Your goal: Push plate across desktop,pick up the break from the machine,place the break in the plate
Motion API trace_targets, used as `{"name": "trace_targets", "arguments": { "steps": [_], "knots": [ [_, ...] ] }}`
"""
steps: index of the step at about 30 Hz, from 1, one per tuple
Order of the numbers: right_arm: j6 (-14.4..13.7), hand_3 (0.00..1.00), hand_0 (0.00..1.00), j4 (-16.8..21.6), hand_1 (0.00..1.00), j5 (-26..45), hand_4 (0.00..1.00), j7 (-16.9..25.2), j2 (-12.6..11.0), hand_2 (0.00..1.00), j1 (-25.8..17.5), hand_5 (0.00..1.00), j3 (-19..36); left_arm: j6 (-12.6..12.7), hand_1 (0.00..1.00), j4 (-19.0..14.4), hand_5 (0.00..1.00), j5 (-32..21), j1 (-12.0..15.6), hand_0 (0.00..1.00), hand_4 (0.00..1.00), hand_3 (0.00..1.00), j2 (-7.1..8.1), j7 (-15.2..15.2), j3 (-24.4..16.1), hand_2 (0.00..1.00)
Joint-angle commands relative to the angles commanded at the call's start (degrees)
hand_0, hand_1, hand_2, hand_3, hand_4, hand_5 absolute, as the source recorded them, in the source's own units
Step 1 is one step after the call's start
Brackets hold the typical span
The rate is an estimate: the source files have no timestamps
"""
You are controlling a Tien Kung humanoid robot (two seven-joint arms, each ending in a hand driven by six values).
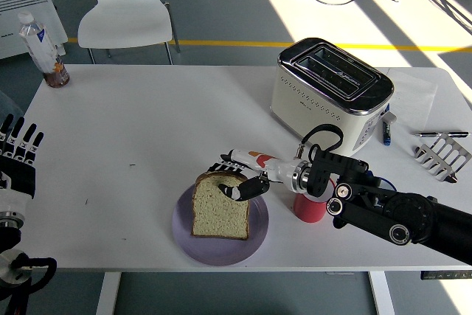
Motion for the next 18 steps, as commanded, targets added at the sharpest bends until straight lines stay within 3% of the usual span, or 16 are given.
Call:
{"name": "trace_targets", "arguments": {
  "steps": [5,6,12,18],
  "knots": [
    [-0.8,0.829,0.769,-0.4,0.775,-2.4,0.625,0.8,-0.1,0.813,-0.2,0.144,0.3,0.0,0.824,0.0,0.998,-0.1,0.1,0.817,0.476,0.816,-0.06,-0.2,0.0,0.876],
    [-1.3,0.88,0.813,-0.4,0.816,-2.4,0.64,1.1,-0.1,0.873,-0.2,0.146,0.4,0.1,0.821,0.0,0.998,-0.1,0.1,0.817,0.474,0.815,-0.07,-0.3,0.0,0.875],
    [-6.8,0.898,0.834,-0.2,0.83,-1.7,0.654,3.3,-0.2,0.888,-0.7,0.139,2.2,0.1,0.822,0.0,0.998,0.0,0.3,0.817,0.475,0.813,-0.11,-0.4,0.3,0.873],
    [-9.3,0.89,0.83,2.7,0.82,-0.7,0.651,4.8,-1.5,0.876,-2.2,0.146,6.7,0.1,0.821,-0.1,0.998,0.1,0.9,0.816,0.475,0.81,0.0,-0.3,0.6,0.872]
  ]
}}
